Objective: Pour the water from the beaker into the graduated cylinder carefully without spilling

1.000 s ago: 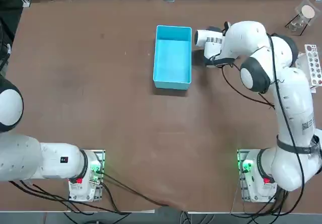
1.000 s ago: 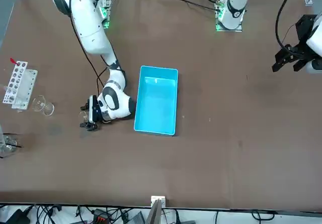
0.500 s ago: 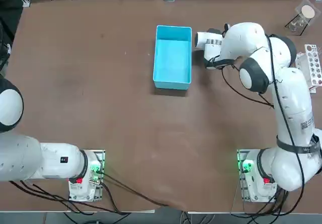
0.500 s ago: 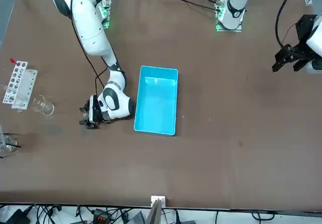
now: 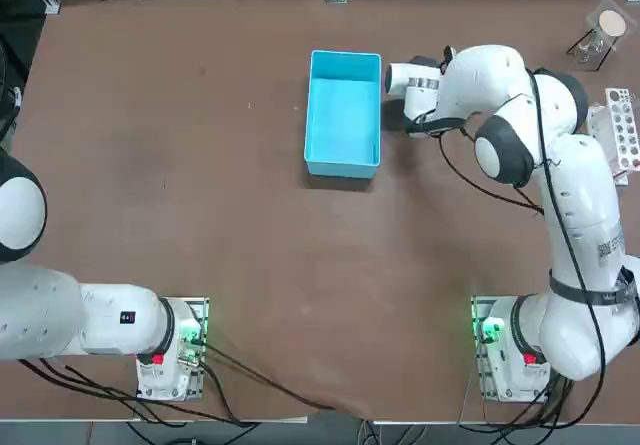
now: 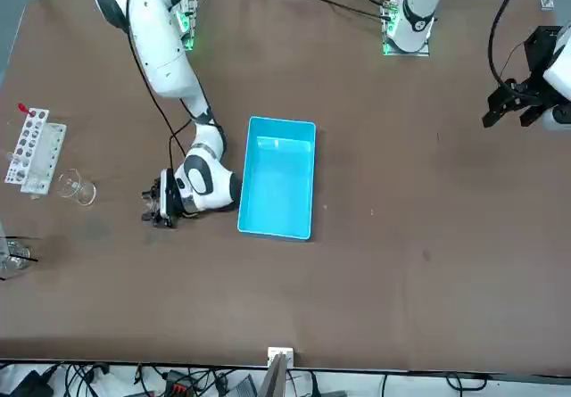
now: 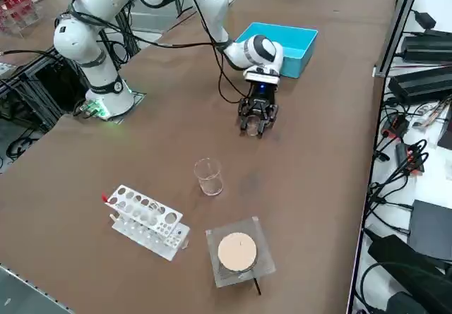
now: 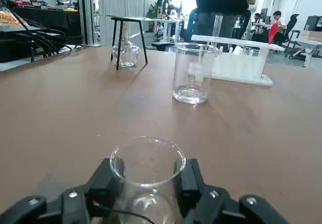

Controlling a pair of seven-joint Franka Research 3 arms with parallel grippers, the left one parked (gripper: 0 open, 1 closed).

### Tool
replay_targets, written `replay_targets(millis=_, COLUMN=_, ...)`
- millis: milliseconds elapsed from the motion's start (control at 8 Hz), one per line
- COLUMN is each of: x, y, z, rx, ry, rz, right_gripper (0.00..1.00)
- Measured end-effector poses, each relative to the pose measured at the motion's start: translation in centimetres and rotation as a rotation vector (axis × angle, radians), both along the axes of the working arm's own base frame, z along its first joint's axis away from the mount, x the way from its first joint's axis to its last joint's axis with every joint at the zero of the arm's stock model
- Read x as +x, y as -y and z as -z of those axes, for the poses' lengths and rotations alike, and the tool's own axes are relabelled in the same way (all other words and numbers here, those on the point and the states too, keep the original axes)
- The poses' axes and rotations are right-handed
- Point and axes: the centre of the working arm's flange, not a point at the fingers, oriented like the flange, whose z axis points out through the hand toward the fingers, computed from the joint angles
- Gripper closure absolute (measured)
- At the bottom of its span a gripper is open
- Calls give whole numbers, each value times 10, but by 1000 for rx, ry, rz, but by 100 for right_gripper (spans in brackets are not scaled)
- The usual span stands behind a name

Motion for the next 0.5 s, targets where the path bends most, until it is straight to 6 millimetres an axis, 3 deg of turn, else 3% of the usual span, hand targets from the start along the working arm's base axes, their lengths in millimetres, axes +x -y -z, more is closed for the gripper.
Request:
replay_targets(millis=250, x=10, y=-2, z=-25, rx=18, ry=-9, rz=15, right_gripper=39)
replay_targets(millis=500, x=29, y=14, z=-88, rx=103, ry=-117, rz=68, right_gripper=39)
